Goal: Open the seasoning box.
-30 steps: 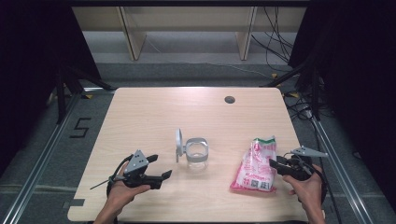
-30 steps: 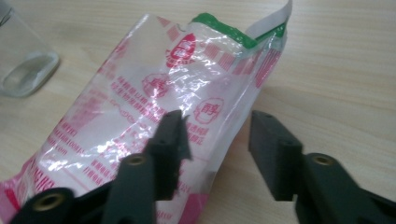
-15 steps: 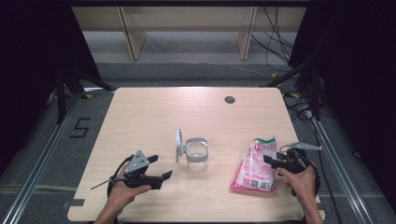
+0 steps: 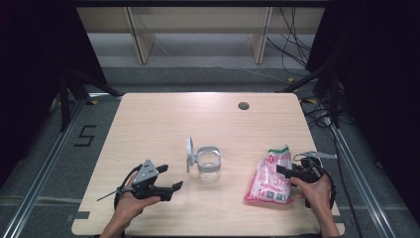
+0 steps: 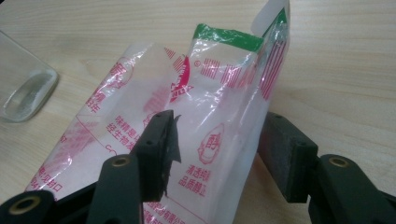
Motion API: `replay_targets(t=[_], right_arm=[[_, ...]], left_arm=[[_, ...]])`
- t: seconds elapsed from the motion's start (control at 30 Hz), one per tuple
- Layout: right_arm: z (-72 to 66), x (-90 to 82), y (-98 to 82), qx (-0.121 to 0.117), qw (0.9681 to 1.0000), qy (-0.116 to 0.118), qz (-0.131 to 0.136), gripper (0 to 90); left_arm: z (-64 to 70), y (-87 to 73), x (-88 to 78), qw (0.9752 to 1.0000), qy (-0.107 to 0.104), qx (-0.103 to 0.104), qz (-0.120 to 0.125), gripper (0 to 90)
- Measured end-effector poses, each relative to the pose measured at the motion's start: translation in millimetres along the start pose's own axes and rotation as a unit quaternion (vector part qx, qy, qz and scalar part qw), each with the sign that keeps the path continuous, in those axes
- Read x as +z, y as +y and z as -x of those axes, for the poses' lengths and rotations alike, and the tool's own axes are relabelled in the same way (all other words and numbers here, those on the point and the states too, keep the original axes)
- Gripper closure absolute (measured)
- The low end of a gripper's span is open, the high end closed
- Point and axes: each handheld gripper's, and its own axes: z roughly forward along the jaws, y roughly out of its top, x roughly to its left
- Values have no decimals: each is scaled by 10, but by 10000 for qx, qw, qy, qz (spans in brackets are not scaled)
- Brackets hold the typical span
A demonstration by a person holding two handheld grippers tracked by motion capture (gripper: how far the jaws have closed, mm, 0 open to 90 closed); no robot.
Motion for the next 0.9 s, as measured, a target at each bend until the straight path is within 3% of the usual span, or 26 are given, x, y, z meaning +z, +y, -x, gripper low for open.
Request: replay_targets(t=[0.03,0.07,0.1,0.17,0.2,0.23,0.27,0.3,0.43,0.5,0.57,0.63,0.67,0.7,0.77,0.8,0.87,0.9], right_arm=[[-19,4,-5,97,10000,-1,13,495],[1,5,-4,-41,10000,-53,4,508],[-36,9,-10,212,9997,110,4,528],[-16,0,-4,-29,10000,-10,-21,549],[-46,-1,-7,164,9998,12,-80,564],[-49,10,-11,132,9999,85,-13,573],[-20,12,-6,-76,10000,60,-5,584],[-18,16,-10,-128,9999,54,14,599],[-30,6,-5,-133,9999,-26,-77,635],[-38,3,-7,-192,9997,-112,-95,675],[-35,2,-5,-217,9997,-89,-81,731],[-35,-3,-6,-240,9997,-68,-35,783],[-65,-13,-9,-79,9999,-40,-85,818],[-26,1,-7,-356,9993,-58,12,833],[-40,-10,-2,-357,9993,-40,-32,871],[-82,-19,-6,-207,9997,-116,-93,889],[-53,-19,0,-515,9985,-165,-7,897],[-53,-19,0,-515,9985,-165,-7,897]], left_arm=[[2,-1,-2,10000,-1,-2,-2,193],[1,1,-3,10000,-3,-1,-3,193],[1,2,8,10000,-52,-38,55,193],[3,3,2,10000,-1,-12,18,193],[4,0,0,10000,0,-16,14,193],[-2,-2,2,10000,-42,-12,22,193],[-1,1,-2,10000,-28,-10,16,193],[-6,4,-1,10000,-35,15,18,193],[2,-4,3,10000,-7,-16,8,193],[14,-5,14,9999,-38,-138,31,193],[-5,-5,13,10000,-31,0,-7,193],[18,-13,18,9999,-26,-157,37,193],[17,-10,18,9999,-33,-144,36,193],[17,-6,17,9999,-31,-135,17,193],[17,-9,18,9999,-25,-101,17,193],[20,-11,15,9999,-35,-98,8,193],[17,-5,18,10000,-52,-47,19,193],[17,-5,18,10000,-52,-47,19,193]])
